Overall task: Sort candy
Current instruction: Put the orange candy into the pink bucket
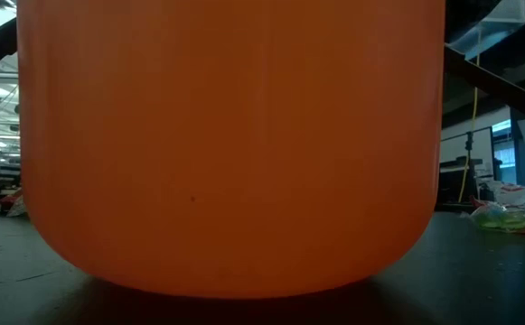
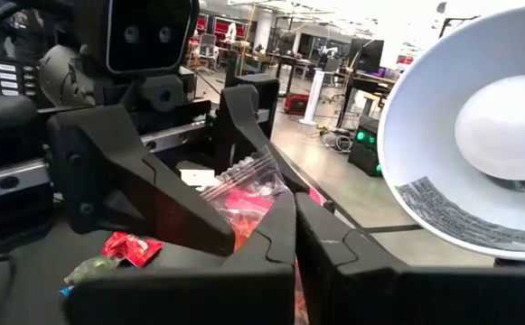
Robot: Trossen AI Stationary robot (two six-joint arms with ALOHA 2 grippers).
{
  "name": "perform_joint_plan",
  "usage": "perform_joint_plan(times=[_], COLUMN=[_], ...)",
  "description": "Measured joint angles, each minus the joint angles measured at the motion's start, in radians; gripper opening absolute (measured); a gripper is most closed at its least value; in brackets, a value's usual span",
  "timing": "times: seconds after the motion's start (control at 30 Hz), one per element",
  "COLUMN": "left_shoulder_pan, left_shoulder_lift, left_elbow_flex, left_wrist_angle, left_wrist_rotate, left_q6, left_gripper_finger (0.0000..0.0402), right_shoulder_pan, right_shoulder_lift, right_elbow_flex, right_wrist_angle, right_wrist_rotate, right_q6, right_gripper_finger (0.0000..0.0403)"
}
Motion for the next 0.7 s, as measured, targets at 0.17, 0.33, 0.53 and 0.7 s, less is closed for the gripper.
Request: perform_joint_plan(times=[0.17,0.33,0.53,0.7], left_shoulder_pan=[-0.005,-0.009,-0.013,-0.022], left_shoulder_lift=[0.000,0.000,0.000,-0.014], left_elbow_flex=[0.000,0.000,0.000,0.000], left_wrist_angle=[-0.001,-0.001,0.000,-0.026], left_wrist_rotate=[-0.001,-0.001,-0.001,-0.027], left_q6=[0.023,0.023,0.053,0.084], left_gripper_finger=[0.0186,0.0135,0.0046,0.0007], right_shoulder_pan=[0.000,0.000,0.000,0.000], right_shoulder_lift=[0.000,0.000,-0.002,-0.071], right_elbow_flex=[0.000,0.000,0.000,-0.001], right_wrist_angle=[-0.001,-0.032,-0.036,-0.091], right_wrist_rotate=[0.000,0.003,0.000,0.000], right_q6=[-0.001,-0.003,-0.023,-0.060], right_gripper_finger=[0.0000,0.0000,0.0013,0.0082])
